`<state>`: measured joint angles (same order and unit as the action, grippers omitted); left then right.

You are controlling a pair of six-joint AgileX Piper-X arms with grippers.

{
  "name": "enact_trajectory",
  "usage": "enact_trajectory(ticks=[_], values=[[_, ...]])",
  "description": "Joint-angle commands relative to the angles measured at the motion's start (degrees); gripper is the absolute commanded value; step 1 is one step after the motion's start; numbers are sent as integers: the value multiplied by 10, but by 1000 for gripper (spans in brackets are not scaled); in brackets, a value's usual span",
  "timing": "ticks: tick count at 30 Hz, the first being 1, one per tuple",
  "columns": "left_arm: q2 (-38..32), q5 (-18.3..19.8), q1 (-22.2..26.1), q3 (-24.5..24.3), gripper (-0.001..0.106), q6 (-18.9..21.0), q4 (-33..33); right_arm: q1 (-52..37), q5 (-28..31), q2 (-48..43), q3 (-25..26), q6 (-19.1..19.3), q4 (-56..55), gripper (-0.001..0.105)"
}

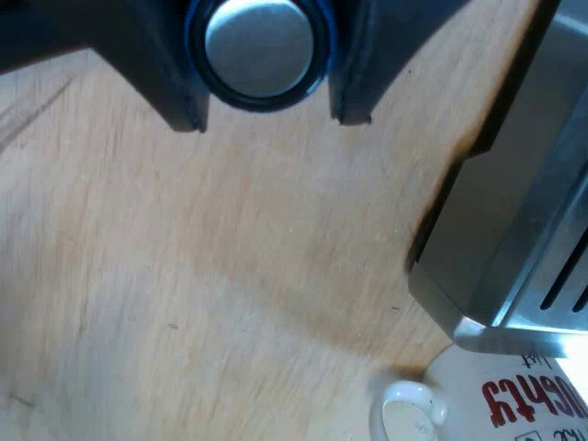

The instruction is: Grind coffee beans and then tamp

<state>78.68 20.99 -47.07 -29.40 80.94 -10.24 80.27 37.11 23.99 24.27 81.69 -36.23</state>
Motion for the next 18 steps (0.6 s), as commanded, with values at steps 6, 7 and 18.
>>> enact_trajectory(ticks=[6, 7, 18], values=[[-27, -6, 0, 4, 10, 2, -60, -2, 4, -3, 0, 4, 0, 63], [-30, -6, 0, 4, 10, 2, -68, -2, 4, -3, 0, 4, 0, 63], [-96, -11, 0, 4, 10, 2, -75, -2, 4, -3, 0, 4, 6, 63]])
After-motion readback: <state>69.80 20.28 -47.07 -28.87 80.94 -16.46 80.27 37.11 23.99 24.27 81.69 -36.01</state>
